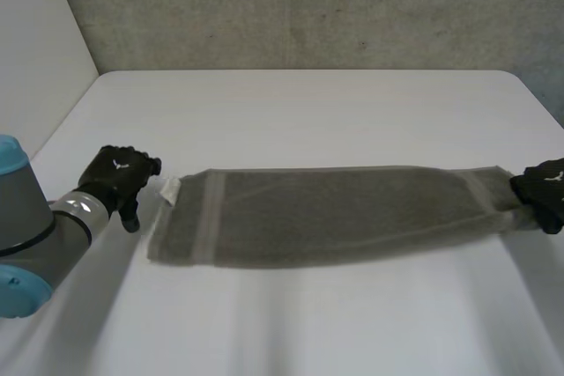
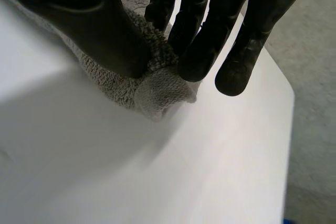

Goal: Fold the towel.

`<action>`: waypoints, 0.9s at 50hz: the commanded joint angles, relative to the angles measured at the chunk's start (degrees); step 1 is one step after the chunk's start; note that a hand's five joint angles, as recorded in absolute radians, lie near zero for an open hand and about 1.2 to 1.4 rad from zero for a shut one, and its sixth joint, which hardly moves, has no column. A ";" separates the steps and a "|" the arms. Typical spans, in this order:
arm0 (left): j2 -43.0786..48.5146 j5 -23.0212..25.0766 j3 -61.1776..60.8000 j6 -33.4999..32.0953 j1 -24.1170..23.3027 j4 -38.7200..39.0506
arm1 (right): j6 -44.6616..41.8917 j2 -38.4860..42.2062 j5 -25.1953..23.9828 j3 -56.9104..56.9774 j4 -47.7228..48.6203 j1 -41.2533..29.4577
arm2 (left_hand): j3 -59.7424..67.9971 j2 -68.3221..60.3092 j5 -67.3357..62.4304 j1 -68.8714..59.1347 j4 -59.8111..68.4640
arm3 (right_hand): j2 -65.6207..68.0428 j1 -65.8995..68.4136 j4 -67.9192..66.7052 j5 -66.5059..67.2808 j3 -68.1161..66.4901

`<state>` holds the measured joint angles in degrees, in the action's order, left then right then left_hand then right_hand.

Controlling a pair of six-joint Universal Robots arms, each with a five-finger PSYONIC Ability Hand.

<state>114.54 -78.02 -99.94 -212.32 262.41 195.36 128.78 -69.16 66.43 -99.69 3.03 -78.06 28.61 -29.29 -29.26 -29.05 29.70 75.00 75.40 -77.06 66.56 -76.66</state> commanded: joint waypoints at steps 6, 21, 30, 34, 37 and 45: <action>-13.80 0.67 1.68 12.62 -0.06 -4.20 | -1.43 -3.70 2.56 13.01 -9.53 4.06 | -3.59 4.27 14.24 4.03 -4.68 | 5.00 4.60 -2.94 3.44 -3.34; -13.46 -0.21 5.02 13.51 -3.14 -3.94 | 2.70 -2.12 7.93 23.75 -3.39 -40.68 | -3.59 4.27 14.24 4.03 -4.68 | 5.00 4.60 -2.94 3.44 -3.34; -11.53 -0.38 5.02 13.60 -4.80 -3.67 | 2.61 11.59 6.35 24.89 4.26 -57.38 | -3.59 4.27 14.24 4.03 -4.68 | 5.00 4.60 -2.94 3.44 -3.34; -10.22 -0.38 5.02 13.51 -5.51 -3.67 | 1.13 17.82 5.73 26.47 3.74 -59.58 | -3.59 4.27 14.24 4.03 -4.68 | -2.10 -2.50 4.16 -3.66 3.76; -9.69 -0.38 5.02 13.51 -5.95 -3.58 | 2.08 17.92 5.29 26.13 3.73 -59.40 | -3.59 4.27 14.24 4.03 -4.68 | -64.27 -64.67 66.33 -65.83 65.93; -8.81 -0.38 5.72 13.86 -8.93 -3.58 | 13.75 10.04 5.73 23.41 3.65 -54.07 | -3.42 4.10 14.07 3.87 -4.52 | -65.00 -65.40 67.06 -66.56 66.66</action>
<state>105.21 -78.40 -94.88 -198.78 256.02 191.76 132.64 -51.27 71.71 -73.75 7.02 -137.74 28.52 -29.29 -28.86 -28.92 29.70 15.54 16.05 -16.10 3.90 -16.38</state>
